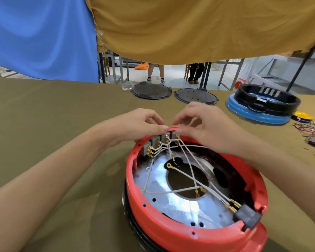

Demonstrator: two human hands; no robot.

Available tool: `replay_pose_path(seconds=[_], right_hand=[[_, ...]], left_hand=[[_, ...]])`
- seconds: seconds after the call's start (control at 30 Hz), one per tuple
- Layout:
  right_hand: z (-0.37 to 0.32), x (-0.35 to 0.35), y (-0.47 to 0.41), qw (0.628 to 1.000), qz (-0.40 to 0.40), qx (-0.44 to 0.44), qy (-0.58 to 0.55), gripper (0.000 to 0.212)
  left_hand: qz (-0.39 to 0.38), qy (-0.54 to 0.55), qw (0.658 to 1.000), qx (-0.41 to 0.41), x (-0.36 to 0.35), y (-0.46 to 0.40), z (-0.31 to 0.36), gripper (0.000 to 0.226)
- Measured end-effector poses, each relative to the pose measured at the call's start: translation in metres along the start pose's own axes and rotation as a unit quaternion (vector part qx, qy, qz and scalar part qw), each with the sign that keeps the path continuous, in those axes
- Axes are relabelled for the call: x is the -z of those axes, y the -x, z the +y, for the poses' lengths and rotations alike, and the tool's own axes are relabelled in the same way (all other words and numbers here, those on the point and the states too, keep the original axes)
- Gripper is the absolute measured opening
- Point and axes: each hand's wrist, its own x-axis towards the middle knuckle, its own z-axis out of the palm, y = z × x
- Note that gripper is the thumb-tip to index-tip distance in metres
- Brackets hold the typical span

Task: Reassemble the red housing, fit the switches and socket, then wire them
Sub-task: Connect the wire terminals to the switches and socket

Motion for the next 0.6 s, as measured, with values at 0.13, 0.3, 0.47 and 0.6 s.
replay_pose_path(seconds=[0.13, 0.3, 0.47, 0.6], right_hand=[[0.018, 0.004, -0.012, 0.994, -0.102, -0.048, -0.006, 0.036], [0.031, -0.012, -0.018, 0.991, -0.094, -0.075, -0.063, 0.011], [0.031, -0.015, -0.022, 0.993, -0.049, -0.102, -0.040, 0.017], [0.018, -0.001, -0.001, 0.996, 0.014, -0.071, -0.049, 0.024]], left_hand=[[-0.044, -0.025, 0.999, 0.005, 0.009, 0.000, 0.003, 0.015], [0.022, 0.002, 0.999, -0.025, -0.002, -0.003, -0.002, 0.009], [0.134, -0.079, 0.986, -0.057, -0.010, -0.005, -0.003, 0.016], [0.181, -0.166, 0.968, -0.061, -0.010, 0.011, 0.009, 0.024]])
